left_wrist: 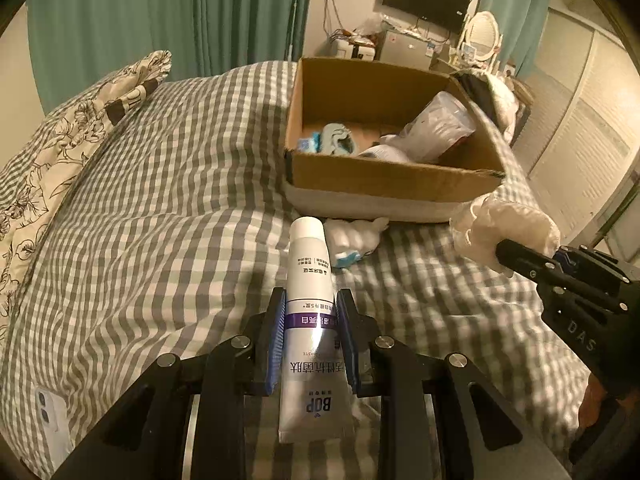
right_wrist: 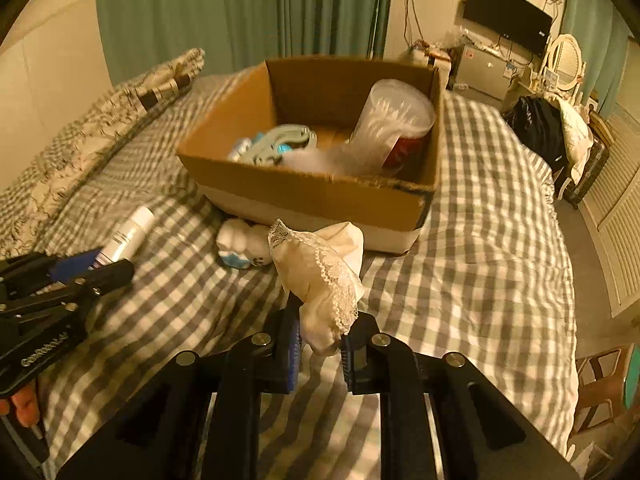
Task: Organize objects
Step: 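Grasp the white lace cloth with the right gripper, then carry the tube and cloth into the box and open both grippers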
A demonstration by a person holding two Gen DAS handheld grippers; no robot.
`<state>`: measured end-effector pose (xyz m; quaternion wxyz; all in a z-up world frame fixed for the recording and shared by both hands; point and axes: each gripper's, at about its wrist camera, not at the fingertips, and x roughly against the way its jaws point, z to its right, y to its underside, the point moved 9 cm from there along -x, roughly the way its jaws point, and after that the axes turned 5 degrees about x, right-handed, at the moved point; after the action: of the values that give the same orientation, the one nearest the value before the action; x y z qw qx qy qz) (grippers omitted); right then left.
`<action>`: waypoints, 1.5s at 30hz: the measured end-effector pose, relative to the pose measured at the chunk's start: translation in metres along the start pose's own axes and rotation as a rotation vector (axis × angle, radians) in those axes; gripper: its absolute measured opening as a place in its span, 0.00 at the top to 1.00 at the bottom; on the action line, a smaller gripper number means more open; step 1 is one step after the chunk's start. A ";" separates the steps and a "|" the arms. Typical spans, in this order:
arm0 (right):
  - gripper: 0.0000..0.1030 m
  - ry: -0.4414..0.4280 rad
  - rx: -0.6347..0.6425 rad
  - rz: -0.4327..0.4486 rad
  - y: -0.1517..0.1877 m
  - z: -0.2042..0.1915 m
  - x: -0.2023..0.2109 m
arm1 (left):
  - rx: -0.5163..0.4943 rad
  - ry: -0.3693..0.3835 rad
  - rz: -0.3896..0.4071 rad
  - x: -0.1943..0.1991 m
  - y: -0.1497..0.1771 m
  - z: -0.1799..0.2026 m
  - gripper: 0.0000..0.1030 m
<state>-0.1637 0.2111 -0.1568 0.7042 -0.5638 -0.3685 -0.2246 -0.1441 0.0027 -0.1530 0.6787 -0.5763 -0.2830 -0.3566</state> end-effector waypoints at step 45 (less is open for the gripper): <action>0.85 -0.028 0.006 0.175 -0.193 0.041 -0.068 | -0.091 0.030 0.083 -0.118 -0.192 0.039 0.76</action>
<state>-0.3582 0.1928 -0.0839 0.7176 -0.5949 -0.3283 -0.1530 -0.3677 0.0440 -0.1287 0.6702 -0.6123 -0.2322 -0.3493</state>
